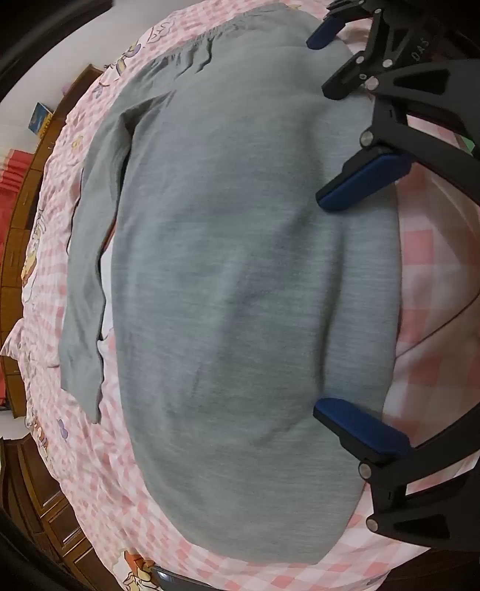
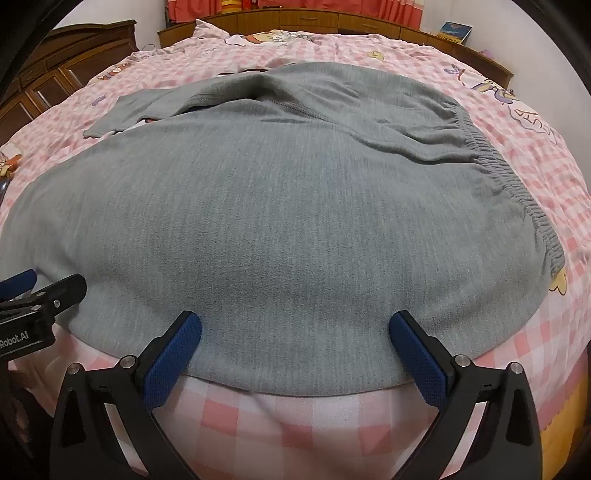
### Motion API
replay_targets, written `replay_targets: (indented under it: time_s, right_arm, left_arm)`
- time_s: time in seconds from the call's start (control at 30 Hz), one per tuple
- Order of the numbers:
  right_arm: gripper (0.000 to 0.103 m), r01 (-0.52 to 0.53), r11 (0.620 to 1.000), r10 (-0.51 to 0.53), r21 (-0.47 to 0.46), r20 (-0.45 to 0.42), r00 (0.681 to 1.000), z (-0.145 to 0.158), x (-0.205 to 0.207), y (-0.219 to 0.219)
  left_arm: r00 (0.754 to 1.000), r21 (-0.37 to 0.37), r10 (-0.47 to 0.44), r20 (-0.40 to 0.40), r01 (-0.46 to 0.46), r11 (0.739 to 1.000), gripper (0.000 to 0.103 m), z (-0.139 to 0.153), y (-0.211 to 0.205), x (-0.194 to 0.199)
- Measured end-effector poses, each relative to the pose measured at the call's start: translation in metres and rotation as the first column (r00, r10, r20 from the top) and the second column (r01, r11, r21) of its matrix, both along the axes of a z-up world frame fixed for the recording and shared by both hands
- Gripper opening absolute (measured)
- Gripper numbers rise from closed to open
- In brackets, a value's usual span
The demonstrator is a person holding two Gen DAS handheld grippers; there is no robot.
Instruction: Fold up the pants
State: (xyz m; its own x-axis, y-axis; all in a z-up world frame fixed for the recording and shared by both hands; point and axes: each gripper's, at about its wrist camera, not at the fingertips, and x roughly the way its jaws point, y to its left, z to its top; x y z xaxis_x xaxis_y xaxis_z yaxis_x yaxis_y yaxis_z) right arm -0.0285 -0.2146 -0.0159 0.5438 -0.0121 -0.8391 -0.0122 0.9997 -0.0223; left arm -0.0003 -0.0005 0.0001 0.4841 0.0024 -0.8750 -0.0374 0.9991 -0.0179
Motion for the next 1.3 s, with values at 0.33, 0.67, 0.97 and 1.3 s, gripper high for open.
replay_targets:
  time_s: [0.33,0.67,0.97,1.3]
  right_arm:
    - [0.103,0.0,1.0,0.0,-0.002,0.006,1.0,0.0,0.0,0.0]
    - [0.103,0.0,1.0,0.0,-0.002,0.007,1.0,0.0,0.0,0.0]
    - [0.103,0.0,1.0,0.0,-0.003,0.009,1.0,0.0,0.0,0.0]
    - [0.103,-0.001,1.0,0.001,-0.007,0.002,1.0,0.008,0.004,-0.007]
  left_arm:
    - [1.0,-0.006,-0.027,-0.013,0.027,1.0,0.103,-0.002,0.003,-0.001]
    - [1.0,0.004,-0.022,-0.001,0.022,1.0,0.103,-0.003,0.0,-0.002]
    - [1.0,0.004,-0.025,-0.002,0.025,1.0,0.103,-0.002,0.0,-0.003]
    - [1.0,0.008,-0.024,-0.011,0.024,1.0,0.103,-0.002,-0.003,-0.002]
